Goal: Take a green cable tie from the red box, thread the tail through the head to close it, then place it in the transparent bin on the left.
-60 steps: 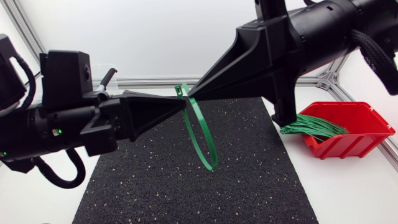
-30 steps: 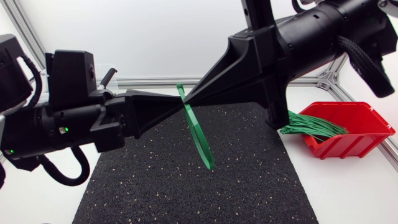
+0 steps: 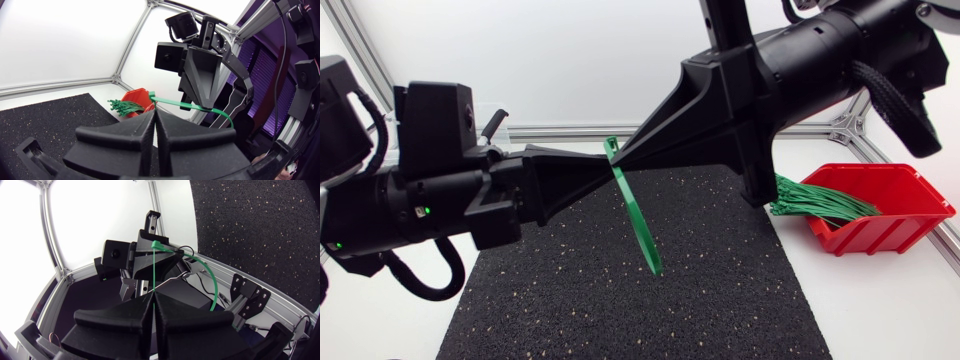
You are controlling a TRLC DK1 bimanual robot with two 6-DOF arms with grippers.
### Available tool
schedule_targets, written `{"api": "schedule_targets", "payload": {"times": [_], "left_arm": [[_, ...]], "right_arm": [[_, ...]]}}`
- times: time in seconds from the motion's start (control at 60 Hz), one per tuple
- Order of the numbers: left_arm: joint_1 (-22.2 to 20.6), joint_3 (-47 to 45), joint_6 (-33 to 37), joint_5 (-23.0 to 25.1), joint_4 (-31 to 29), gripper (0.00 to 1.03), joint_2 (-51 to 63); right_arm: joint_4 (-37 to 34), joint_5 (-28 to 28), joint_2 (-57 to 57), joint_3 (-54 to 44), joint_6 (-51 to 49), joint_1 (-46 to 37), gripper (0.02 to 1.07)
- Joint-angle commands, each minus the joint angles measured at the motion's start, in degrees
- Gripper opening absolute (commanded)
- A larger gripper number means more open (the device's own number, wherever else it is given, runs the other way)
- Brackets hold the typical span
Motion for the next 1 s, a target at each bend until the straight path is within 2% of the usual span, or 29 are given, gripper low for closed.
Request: {"api": "schedule_targets", "payload": {"times": [0.0,0.983], "left_arm": [[0.1,0.5,1.1,-0.1,0.6,0.04,-0.7],[0.2,-0.1,1.7,-0.4,-0.1,0.04,-1.4]], "right_arm": [[0.2,0.1,-1.4,-1.6,1.8,0.2,0.08],[1.0,0.4,-3.4,-3.1,2.0,-0.8,0.08]]}}
